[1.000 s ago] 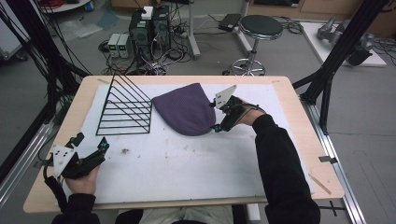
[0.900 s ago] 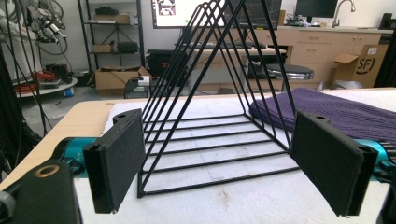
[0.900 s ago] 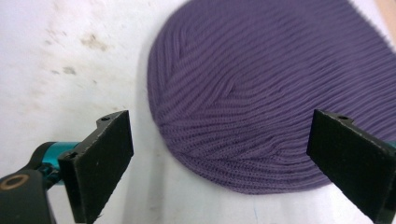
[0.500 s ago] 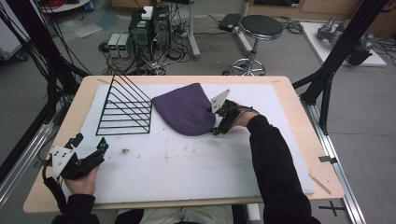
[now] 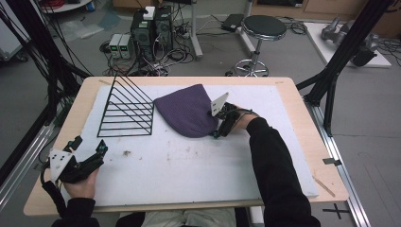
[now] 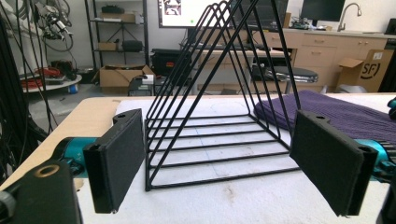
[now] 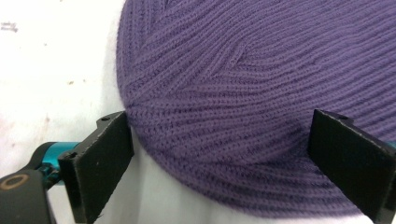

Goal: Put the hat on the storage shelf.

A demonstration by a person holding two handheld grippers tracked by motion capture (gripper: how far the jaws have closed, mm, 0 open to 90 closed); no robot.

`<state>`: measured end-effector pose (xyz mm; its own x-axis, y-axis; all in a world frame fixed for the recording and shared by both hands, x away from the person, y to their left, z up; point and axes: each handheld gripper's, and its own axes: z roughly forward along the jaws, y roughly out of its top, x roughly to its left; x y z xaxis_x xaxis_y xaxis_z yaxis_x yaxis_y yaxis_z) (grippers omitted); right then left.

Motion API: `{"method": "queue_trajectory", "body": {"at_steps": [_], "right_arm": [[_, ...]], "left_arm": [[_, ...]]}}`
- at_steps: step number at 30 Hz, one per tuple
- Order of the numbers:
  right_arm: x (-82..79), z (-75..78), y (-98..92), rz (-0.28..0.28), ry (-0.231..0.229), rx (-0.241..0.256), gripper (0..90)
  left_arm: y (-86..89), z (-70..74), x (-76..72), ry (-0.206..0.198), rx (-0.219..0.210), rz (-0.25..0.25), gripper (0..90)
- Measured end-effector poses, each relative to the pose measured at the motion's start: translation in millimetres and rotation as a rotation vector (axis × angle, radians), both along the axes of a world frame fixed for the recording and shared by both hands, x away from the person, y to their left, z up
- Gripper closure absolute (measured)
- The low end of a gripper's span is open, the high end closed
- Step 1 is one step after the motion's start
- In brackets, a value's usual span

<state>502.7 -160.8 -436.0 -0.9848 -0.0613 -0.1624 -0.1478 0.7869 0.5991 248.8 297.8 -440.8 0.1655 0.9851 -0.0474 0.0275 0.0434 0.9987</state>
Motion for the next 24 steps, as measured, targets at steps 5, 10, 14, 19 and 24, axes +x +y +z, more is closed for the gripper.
{"method": "queue_trajectory", "body": {"at_steps": [5,10,14,19,24], "right_arm": [[1.7,-1.2,0.0,-0.025,0.024,0.002,6.5],[4.2,-1.0,-0.5,-0.032,0.058,0.014,15.7],[7.0,1.0,-1.3,-0.079,0.077,0.038,36.8],[6.6,4.0,-1.6,-0.137,0.032,0.034,60.8],[1.7,7.2,1.0,-0.152,-0.016,0.005,67.8]], "left_arm": [[-1.0,0.1,0.7,-0.002,-0.003,-0.005,18.5],[-2.3,0.3,1.7,-0.002,-0.005,-0.011,18.5],[-2.8,0.0,2.3,-0.002,-0.006,-0.017,18.7],[-0.8,0.1,0.2,-0.003,-0.006,-0.011,18.8],[1.2,-0.2,-1.1,-0.004,-0.008,-0.006,18.8]]}}
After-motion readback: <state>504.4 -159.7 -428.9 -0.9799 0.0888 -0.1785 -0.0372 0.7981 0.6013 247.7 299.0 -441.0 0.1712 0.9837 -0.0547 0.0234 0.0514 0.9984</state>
